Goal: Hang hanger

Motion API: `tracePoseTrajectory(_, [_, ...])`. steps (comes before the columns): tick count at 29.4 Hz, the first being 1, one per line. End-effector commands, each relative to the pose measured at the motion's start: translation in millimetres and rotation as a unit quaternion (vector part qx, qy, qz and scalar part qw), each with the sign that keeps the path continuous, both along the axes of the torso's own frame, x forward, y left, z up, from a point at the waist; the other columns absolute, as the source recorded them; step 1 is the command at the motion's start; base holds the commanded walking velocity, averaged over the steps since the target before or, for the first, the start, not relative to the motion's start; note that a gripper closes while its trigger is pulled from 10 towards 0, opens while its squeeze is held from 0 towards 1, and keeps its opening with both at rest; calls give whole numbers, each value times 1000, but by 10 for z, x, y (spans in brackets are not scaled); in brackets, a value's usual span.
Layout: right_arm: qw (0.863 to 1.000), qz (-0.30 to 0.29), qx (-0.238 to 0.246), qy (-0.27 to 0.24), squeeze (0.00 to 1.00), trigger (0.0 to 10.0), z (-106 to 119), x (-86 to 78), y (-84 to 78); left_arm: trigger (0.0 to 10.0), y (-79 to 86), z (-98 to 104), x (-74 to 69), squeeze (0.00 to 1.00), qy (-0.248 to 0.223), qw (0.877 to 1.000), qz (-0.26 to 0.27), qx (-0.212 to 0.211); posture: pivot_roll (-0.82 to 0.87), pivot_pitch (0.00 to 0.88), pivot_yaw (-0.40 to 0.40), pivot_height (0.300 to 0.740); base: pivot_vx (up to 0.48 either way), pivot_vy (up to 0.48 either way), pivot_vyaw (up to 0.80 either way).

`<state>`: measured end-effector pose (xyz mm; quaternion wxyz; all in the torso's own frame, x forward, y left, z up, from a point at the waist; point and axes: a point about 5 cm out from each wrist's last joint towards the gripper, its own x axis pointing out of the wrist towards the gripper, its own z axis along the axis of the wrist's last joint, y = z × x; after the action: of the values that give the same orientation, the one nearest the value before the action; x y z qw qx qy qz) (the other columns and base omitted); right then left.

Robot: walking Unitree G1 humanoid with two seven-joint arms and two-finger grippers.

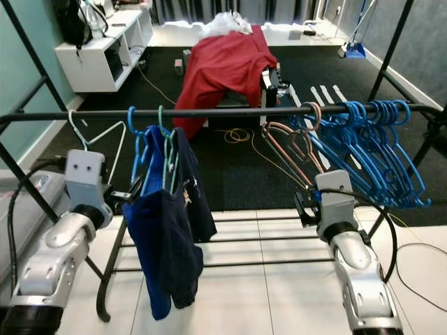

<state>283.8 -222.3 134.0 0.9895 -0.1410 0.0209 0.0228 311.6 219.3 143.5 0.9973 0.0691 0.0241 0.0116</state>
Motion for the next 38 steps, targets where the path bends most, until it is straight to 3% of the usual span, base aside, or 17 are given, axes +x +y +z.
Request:
tracePoseTrajectory(1, [1000, 4, -5, -1, 0, 10000, -6, 5, 23, 10000, 41, -19, 76, 0, 5, 1000, 8, 7, -116, 8, 0, 740, 0, 0, 0])
tracePoseTrajectory(9, [1000, 4, -5, 0, 0, 10000, -9, -2, 17, 10000, -3, -65, 188, 0, 22, 1000, -10, -12, -125, 10, 4, 740, 0, 0, 0])
tracePoseTrajectory(12, [1000, 2, -7, 1, 0, 10000, -13, -8, 7, 10000, -99, -108, 215, 0, 36, 998, -48, -32, -124, 13, 6, 740, 0, 0, 0])
tracePoseTrajectory(19, [1000, 1, -10, 2, 0, 10000, -20, -6, -2, 9882, -198, -216, 272, 0, 69, 993, -90, -30, -124, 16, 5, 740, 0, 0, 0])
tracePoseTrajectory(20, [1000, 1, -11, 1, 0, 10000, -22, -6, -2, 0, -197, -243, 303, 0, 74, 993, -88, -23, -126, 14, 6, 740, 0, 0, 0])
tracePoseTrajectory(30, [1000, -2, -11, 2, 0, 10000, -26, 7, -4, 0, -142, -275, 373, 0, 70, 995, -70, -25, -125, 9, 6, 740, 0, 0, 0])
tracePoseTrajectory(35, [1000, -3, -11, 2, 0, 10000, -33, 12, -5, 0, -79, -227, 398, 0, 45, 997, -49, -30, -126, 7, 7, 740, 0, 0, 0])
tracePoseTrajectory(38, [1000, -4, -11, 2, 0, 10000, -34, 14, -4, 0, 4, -129, 393, 0, 6, 998, -25, -49, -130, 4, 7, 740, 0, 0, 0])
